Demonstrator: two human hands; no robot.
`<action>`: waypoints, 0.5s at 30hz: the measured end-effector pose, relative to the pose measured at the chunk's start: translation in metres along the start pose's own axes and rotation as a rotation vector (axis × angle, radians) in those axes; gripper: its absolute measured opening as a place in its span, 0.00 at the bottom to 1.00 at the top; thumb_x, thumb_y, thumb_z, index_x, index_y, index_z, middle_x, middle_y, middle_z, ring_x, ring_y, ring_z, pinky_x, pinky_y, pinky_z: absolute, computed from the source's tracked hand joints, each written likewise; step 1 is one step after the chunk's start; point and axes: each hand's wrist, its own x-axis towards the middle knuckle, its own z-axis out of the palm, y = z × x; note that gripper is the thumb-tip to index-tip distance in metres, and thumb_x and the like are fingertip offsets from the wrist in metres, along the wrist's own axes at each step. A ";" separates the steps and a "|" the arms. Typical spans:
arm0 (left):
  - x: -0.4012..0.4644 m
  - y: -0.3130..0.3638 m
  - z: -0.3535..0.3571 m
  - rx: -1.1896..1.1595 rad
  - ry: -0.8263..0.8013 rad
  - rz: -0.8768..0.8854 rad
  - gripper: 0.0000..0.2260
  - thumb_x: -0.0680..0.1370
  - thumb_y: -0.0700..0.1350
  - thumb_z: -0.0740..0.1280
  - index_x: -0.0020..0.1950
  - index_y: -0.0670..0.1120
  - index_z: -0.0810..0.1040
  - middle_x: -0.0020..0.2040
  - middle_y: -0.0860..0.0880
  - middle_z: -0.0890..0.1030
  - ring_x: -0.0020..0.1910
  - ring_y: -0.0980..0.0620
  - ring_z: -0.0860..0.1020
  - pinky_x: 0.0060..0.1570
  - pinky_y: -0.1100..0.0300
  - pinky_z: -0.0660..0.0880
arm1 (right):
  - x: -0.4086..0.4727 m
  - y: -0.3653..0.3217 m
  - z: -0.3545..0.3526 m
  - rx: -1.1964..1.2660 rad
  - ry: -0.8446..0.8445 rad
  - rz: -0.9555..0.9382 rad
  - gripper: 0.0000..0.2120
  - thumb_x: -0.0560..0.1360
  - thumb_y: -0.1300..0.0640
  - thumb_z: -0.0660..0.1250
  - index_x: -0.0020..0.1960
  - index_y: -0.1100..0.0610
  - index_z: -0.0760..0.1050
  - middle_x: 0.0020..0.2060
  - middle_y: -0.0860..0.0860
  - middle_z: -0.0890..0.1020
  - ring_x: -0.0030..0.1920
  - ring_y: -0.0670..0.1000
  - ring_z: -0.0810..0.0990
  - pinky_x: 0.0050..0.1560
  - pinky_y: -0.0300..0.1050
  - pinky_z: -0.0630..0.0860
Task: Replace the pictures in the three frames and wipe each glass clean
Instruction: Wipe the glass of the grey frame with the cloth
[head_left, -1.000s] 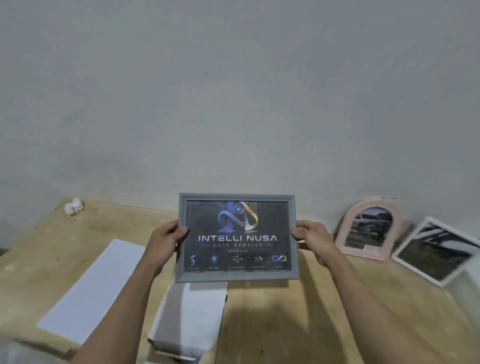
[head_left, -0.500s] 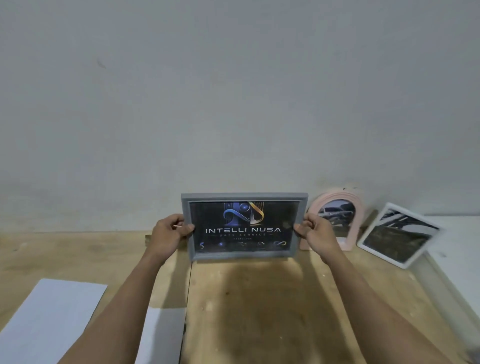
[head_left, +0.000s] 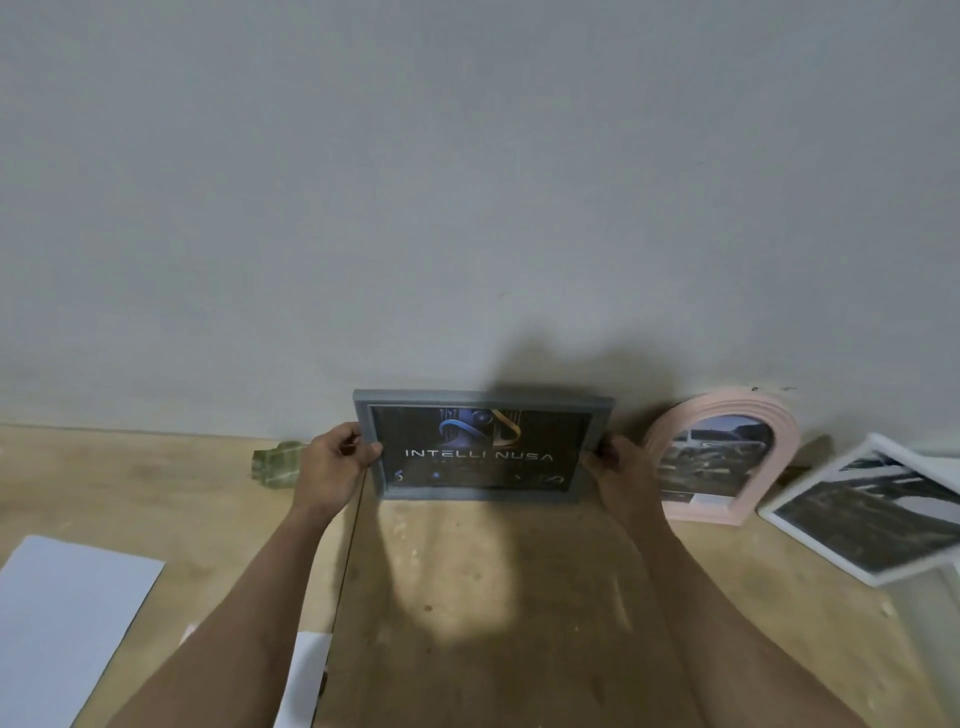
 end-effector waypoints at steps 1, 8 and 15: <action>0.002 -0.003 0.001 0.005 0.006 -0.005 0.08 0.77 0.35 0.71 0.49 0.47 0.83 0.39 0.51 0.84 0.32 0.61 0.78 0.37 0.60 0.73 | 0.004 0.003 0.003 -0.014 -0.007 0.003 0.06 0.74 0.63 0.69 0.50 0.62 0.78 0.45 0.58 0.83 0.46 0.57 0.81 0.46 0.51 0.78; 0.015 -0.003 0.010 0.033 0.050 -0.052 0.08 0.78 0.36 0.70 0.54 0.45 0.83 0.45 0.47 0.85 0.39 0.52 0.80 0.45 0.53 0.77 | 0.033 0.028 0.015 -0.085 -0.005 -0.015 0.08 0.70 0.57 0.71 0.47 0.59 0.79 0.41 0.55 0.85 0.43 0.54 0.83 0.47 0.57 0.79; 0.018 -0.001 0.015 0.052 0.058 -0.055 0.07 0.78 0.38 0.71 0.54 0.47 0.82 0.45 0.49 0.85 0.41 0.49 0.80 0.45 0.53 0.76 | 0.032 0.017 0.012 -0.092 -0.005 -0.028 0.08 0.71 0.62 0.71 0.49 0.63 0.78 0.44 0.58 0.84 0.45 0.55 0.83 0.50 0.52 0.78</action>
